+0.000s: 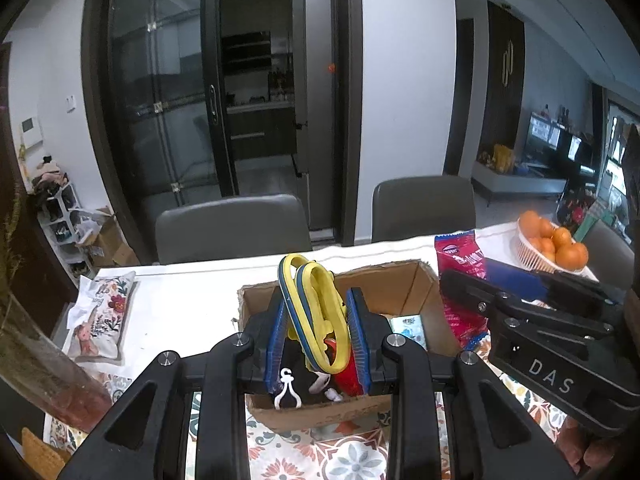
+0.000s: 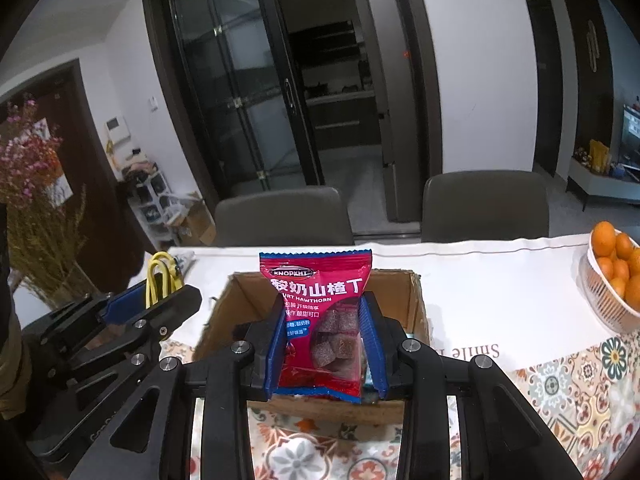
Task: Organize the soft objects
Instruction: 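Lower strap and candy packet into the box and open both tools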
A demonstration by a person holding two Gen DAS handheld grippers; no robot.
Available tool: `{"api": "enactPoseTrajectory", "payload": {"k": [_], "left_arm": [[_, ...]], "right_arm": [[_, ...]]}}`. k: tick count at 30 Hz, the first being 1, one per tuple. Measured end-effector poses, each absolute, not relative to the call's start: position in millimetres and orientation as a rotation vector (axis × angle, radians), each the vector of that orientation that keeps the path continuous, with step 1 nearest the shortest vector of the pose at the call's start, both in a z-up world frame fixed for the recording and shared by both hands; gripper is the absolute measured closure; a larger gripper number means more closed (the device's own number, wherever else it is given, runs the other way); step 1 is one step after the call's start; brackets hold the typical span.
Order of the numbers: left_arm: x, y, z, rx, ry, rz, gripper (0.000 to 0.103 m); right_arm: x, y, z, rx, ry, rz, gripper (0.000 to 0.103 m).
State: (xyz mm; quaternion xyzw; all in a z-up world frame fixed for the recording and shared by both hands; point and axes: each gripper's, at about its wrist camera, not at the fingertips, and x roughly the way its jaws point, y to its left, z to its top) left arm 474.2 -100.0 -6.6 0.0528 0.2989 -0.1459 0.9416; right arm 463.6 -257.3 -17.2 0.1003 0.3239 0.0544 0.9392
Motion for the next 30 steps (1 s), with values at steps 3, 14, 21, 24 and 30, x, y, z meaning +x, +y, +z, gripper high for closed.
{"api": "enactPoseTrajectory", "payload": {"k": [3, 14, 21, 24, 30], "left_arm": [[491.2, -104.8, -15.4, 0.118, 0.651, -0.31, 0.073], [540.6, -118.5, -41.3, 0.118, 0.782, -0.315, 0.072], [561.3, -122.5, -57.8, 0.109, 0.875, -0.332, 0.062], [560.3, -120.6, -60.5, 0.113, 0.877, -0.309, 0.056], [544.4, -112.0, -51.0, 0.121, 0.847, -0.272, 0.052]], "right_arm": [[479.9, -260.1, -26.8, 0.213, 0.714, 0.126, 0.067], [528.6, -267.3, -59.0, 0.189, 0.839, 0.107, 0.067], [544.7, -266.5, -70.0, 0.17, 0.908, 0.104, 0.058], [543.3, -268.4, -70.5, 0.178, 0.916, 0.091, 0.054], [520.2, -266.7, -56.1, 0.153, 0.889, 0.054, 0.054]]}}
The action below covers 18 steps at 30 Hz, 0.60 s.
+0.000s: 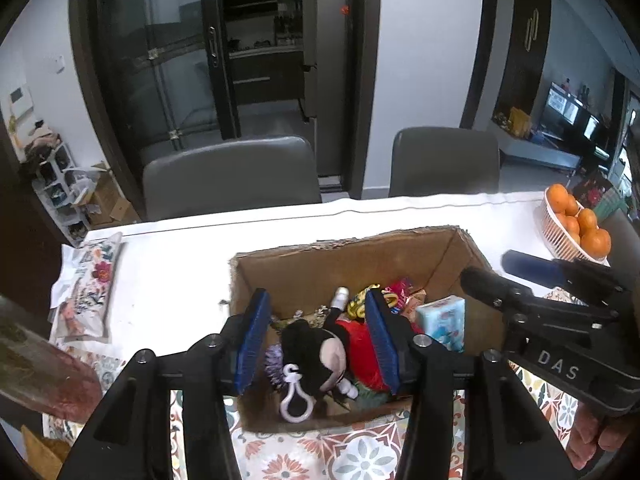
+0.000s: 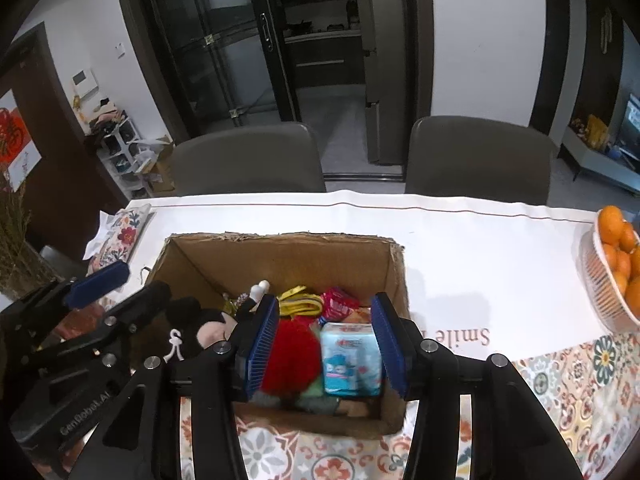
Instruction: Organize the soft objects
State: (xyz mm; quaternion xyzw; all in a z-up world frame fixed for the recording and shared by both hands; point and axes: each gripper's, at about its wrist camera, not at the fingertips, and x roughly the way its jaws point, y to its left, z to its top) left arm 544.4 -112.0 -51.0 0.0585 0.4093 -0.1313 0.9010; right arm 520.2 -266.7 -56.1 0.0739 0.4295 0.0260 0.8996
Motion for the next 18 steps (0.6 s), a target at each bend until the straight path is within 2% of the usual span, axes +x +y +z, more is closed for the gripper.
{"api": "enactPoseTrajectory", "payload": {"k": [18], "left_arm": [[416.6, -66.4, 12.6, 0.118, 0.692, -0.23, 0.043]], "right_arm": [[378.2, -232.2, 12.7, 0.131, 0.721, -0.006, 0.054]]}}
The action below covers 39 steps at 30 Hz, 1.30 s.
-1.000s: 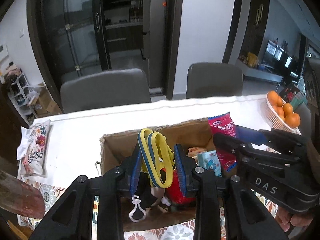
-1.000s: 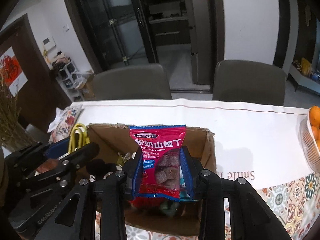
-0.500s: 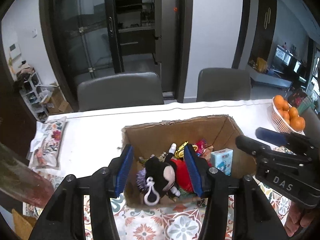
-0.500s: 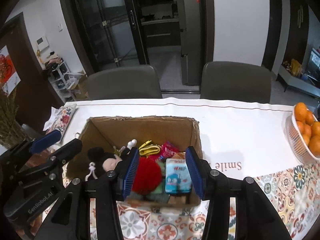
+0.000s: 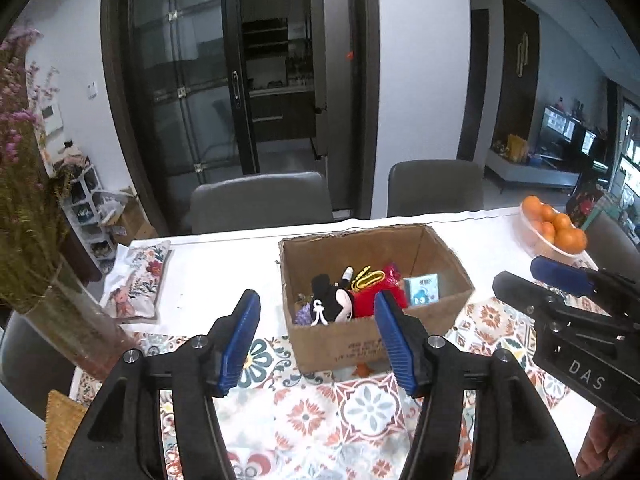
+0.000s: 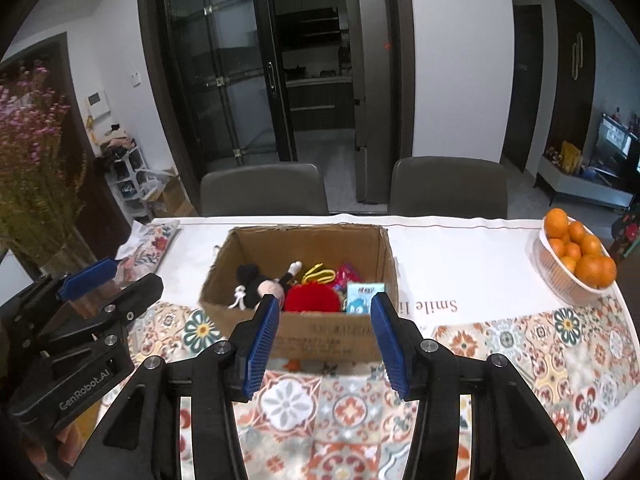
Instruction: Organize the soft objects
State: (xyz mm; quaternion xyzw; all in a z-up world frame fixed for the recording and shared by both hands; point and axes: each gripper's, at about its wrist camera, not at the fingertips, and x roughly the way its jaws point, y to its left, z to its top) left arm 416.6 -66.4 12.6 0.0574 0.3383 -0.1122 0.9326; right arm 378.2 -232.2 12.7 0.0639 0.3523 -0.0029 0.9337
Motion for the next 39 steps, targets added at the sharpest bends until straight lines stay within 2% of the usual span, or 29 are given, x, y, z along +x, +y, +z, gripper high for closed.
{"api": "enactPoseTrajectory", "payload": {"k": [7, 10, 14, 16, 19, 26, 39], "left_arm": [[365.3, -49.0, 29.2, 0.117, 0.644, -0.258, 0.034], [342.9, -42.7, 34.4, 0.124, 0.62, -0.247, 0.031], [314.1, -37.4, 39.9, 0.126, 0.59, -0.256, 0.023], [299.5, -36.3, 41.3, 0.13, 0.577, -0.249, 0.02], [275.6, -32.5, 43.4, 0.129, 0.562, -0.222, 0.014], [214.4, -26.1, 46.7, 0.101, 0.538, -0.19, 0.001], [94.9, -13.0, 59.7, 0.101, 0.484, -0.144, 0.0]], "right_arm": [[322.5, -215.6, 26.9, 0.116, 0.66, -0.047, 0.053], [301.0, -211.7, 29.7, 0.121, 0.642, -0.053, 0.045], [272.0, -208.5, 33.2, 0.127, 0.614, -0.074, 0.043], [257.9, -209.6, 35.3, 0.133, 0.602, -0.083, 0.036], [233.3, -208.5, 38.3, 0.132, 0.583, -0.104, 0.031], [175.7, -204.6, 41.2, 0.129, 0.573, -0.095, 0.027], [64.0, -192.1, 49.3, 0.124, 0.524, -0.118, 0.014]]}}
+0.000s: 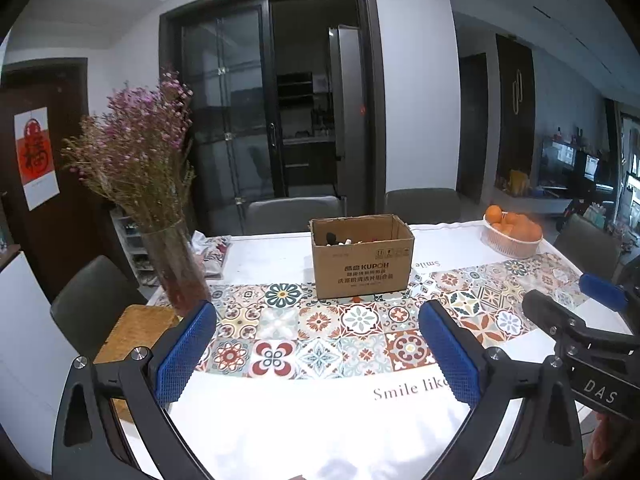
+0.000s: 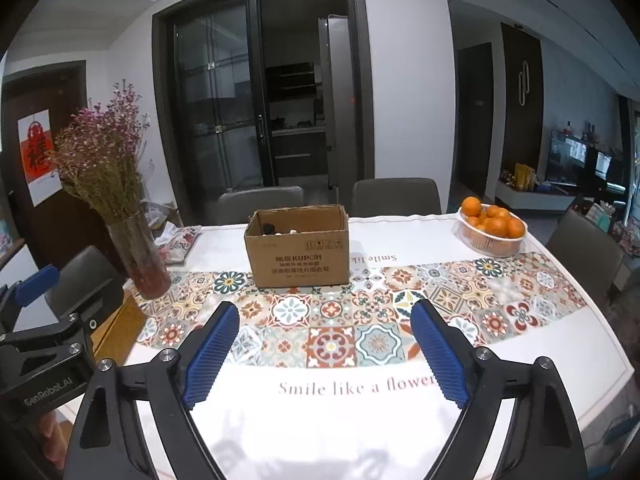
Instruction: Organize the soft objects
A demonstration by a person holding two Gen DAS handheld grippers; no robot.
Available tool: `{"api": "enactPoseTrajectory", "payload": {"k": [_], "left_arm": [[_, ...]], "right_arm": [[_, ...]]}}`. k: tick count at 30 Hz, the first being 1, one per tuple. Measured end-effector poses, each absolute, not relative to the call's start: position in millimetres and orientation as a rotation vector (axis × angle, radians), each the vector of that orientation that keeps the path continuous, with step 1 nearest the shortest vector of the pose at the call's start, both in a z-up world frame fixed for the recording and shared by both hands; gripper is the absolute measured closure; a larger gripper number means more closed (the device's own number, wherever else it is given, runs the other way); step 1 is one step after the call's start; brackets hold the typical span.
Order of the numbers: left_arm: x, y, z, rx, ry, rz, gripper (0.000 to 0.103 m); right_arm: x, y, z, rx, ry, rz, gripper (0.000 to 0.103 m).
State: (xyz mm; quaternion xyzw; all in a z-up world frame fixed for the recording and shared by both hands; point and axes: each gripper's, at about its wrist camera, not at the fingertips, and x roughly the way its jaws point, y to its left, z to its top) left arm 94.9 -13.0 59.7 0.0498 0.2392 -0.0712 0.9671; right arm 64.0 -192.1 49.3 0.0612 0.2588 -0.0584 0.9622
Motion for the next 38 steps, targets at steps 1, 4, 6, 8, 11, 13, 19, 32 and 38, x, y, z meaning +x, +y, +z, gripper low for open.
{"api": "enactPoseTrajectory", "payload": {"k": [1, 4, 6, 8, 11, 13, 19, 32, 38], "left_arm": [[88.9, -12.2, 60.2, 0.102, 0.479, -0.141, 0.0], [67.3, -8.6, 62.5, 0.101, 0.464, -0.135, 0.0], [54.0, -6.9, 63.2, 0.102, 0.458, -0.136, 0.0], [44.3, -4.0, 64.3, 0.098, 0.451, -0.137, 0.0], [32.5, -0.6, 66.7, 0.092, 0.441, -0.136, 0.0], [26.2, 0.4, 68.2, 0.092, 0.434, -0.136, 0.0], [10.3, 2.3, 69.8, 0.11, 0.404, -0.11, 0.0], [-4.1, 2.8, 69.2, 0.11, 0.372, -0.123, 0.0], [-4.0, 4.1, 68.4, 0.102, 0.381, -0.125, 0.0]], "right_arm": [[55.9, -191.4, 50.0, 0.127, 0.521, -0.117, 0.014], [38.6, -189.8, 51.3, 0.136, 0.514, -0.106, 0.013], [27.9, -187.8, 51.5, 0.145, 0.511, -0.103, 0.013], [18.3, -185.7, 51.1, 0.149, 0.507, -0.104, 0.013], [8.7, -182.3, 50.4, 0.145, 0.498, -0.108, 0.013], [3.5, -181.4, 50.0, 0.141, 0.5, -0.109, 0.013], [-5.2, -183.7, 49.1, 0.146, 0.504, -0.114, 0.013], [-13.0, -183.3, 49.2, 0.143, 0.492, -0.114, 0.013], [-14.5, -181.2, 48.3, 0.139, 0.496, -0.111, 0.013]]}}
